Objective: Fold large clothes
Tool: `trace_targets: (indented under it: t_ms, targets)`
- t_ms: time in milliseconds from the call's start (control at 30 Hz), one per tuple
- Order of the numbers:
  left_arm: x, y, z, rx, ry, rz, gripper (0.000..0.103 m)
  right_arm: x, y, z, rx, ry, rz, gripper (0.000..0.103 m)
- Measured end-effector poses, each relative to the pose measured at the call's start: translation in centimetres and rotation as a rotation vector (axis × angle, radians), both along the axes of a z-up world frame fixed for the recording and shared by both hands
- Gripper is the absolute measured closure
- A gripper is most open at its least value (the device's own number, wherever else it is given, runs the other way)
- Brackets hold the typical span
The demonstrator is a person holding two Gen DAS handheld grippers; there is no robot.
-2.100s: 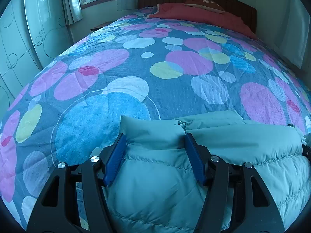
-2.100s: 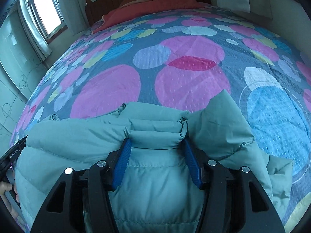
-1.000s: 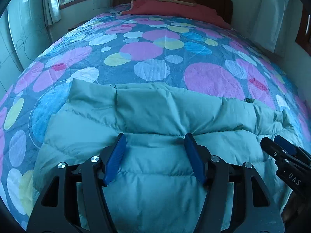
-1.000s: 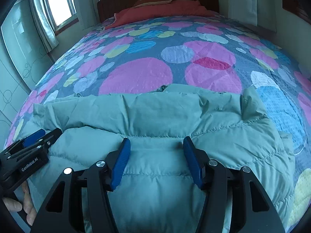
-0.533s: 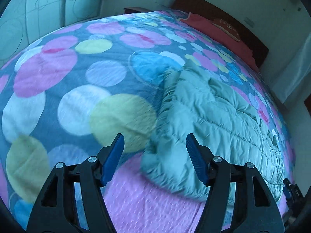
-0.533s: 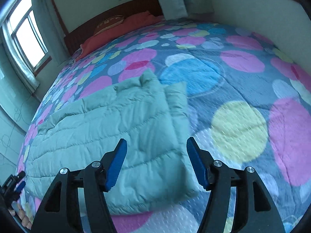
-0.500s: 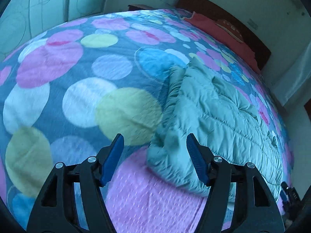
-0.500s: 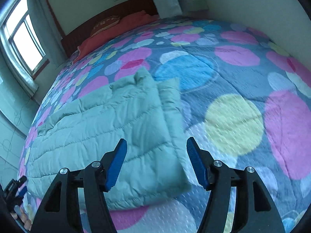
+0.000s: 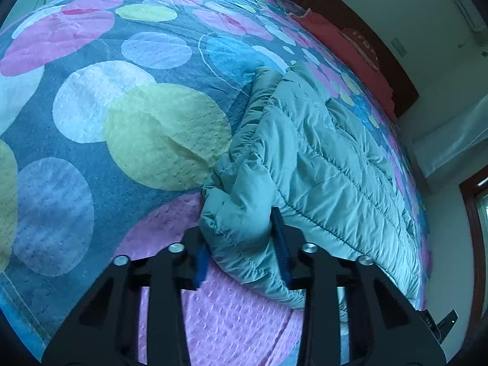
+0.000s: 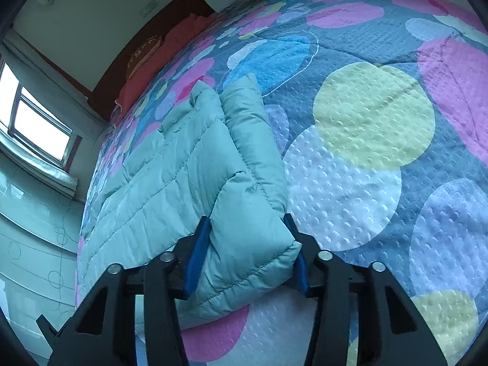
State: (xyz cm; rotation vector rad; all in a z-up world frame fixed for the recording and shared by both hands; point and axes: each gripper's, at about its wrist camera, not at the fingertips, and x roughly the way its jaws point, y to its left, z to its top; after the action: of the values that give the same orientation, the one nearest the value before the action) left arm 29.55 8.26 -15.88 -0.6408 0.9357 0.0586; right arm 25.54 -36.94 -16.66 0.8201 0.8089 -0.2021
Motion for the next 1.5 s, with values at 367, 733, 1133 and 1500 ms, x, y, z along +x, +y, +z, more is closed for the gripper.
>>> trace_targets:
  t_ms: [367, 733, 1133, 1500]
  targets:
    - [-2.0, 0.0, 1.9, 0.040, -0.033, -0.046, 0.095, -3.0, 0.7, 1.3, -0.009, -0.041, 0.033, 0.087]
    - [-9.4, 2.1, 2.2, 0.031, -0.008, -0.036, 0.095, -10.7, 2.2, 1.3, 0.011, -0.027, 0.064, 0.087]
    - [-17.2, 4.2, 1.6, -0.005, 0.020, -0.037, 0.095, -17.3, 3.1, 0.3, 0.042, -0.007, 0.081, 0.087]
    - [-20.0, 4.7, 1.8, -0.020, 0.017, -0.036, 0.095, -20.3, 3.2, 0.4, 0.056, -0.004, 0.086, 0.087]
